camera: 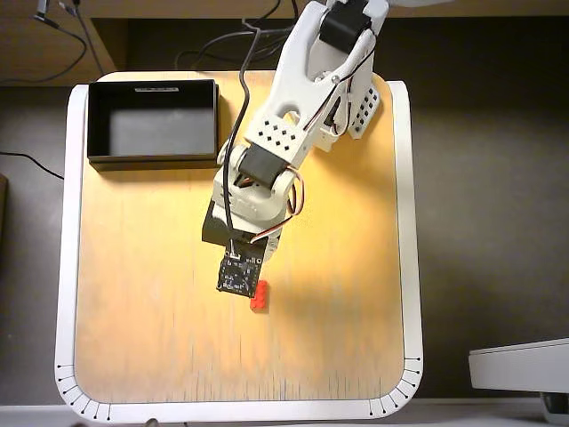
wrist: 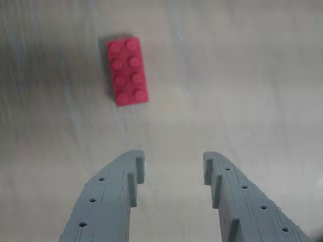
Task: Grasp a lego block and put it in the bin.
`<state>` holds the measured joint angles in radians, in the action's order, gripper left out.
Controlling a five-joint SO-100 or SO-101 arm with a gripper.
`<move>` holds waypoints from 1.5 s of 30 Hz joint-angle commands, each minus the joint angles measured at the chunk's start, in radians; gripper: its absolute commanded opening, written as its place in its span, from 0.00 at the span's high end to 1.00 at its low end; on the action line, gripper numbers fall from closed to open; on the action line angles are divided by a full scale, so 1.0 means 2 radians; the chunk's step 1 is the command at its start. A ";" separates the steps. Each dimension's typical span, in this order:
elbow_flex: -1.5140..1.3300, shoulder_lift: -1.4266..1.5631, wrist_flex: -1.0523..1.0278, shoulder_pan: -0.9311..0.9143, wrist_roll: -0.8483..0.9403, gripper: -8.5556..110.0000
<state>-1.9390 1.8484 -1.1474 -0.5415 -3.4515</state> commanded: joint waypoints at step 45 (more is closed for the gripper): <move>0.079 -0.174 0.201 0.061 -0.005 0.72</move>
<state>-1.9190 1.4895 -0.7701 -0.4387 -3.4699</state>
